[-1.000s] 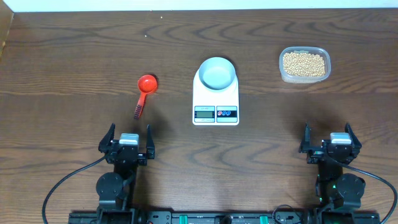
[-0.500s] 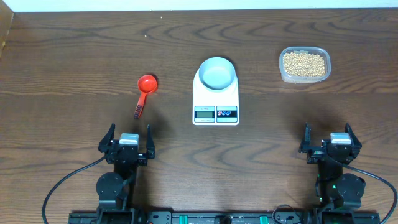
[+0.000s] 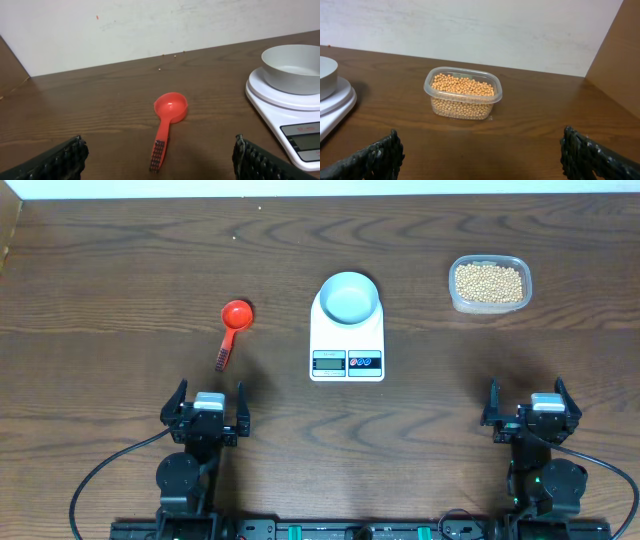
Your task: Scoop item into bowl and weigh 50g on scale
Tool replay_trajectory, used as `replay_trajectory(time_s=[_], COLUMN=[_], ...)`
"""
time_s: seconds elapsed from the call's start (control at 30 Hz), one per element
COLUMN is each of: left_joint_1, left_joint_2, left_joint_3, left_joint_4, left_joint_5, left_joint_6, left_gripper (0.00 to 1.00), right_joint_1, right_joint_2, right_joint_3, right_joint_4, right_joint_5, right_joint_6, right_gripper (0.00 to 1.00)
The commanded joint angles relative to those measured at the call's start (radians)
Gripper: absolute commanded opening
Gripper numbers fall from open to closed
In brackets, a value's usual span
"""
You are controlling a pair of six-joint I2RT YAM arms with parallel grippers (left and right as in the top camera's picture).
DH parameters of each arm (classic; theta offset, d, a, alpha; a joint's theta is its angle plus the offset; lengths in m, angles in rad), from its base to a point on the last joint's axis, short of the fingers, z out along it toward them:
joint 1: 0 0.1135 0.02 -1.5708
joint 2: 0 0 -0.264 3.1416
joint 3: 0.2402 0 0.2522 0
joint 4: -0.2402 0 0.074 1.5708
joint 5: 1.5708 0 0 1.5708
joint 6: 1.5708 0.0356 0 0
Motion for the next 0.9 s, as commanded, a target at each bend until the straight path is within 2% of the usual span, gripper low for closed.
replay_trajectory(time_s=[0.0,0.2,0.33,0.6,0.87], left_joint_1=[0.005,0.005,0.005,0.005,0.005], left_joint_2=[0.002,0.013,0.084,0.335,0.659], left_joint_3=[-0.010,0.038,0.092,0.262,0.499], left_joint_4=[-0.030,-0.031,-0.031,-0.031,-0.063], left_joint_5=[0.009,0.009,0.010,0.074,0.141], left_joint_6=[-0.006,-0.010,-0.010,-0.010,-0.033], left_gripper=[0.95,0.95,0.95,0.95,0.95], right_joint_1=[0.007,0.007,0.007,0.007,0.007], right_joint_2=[-0.001,-0.001,-0.001,-0.001,-0.001], right_joint_3=[-0.001,-0.001,-0.001,-0.001,-0.001], right_joint_4=[-0.003,-0.004,-0.003,-0.004,-0.004], right_joint_5=[-0.002,-0.002,-0.002,-0.002,-0.002], right_joint_6=[-0.003,-0.003,-0.003,-0.003,-0.003], right_gripper=[0.99,0.99,0.99,0.99,0.99])
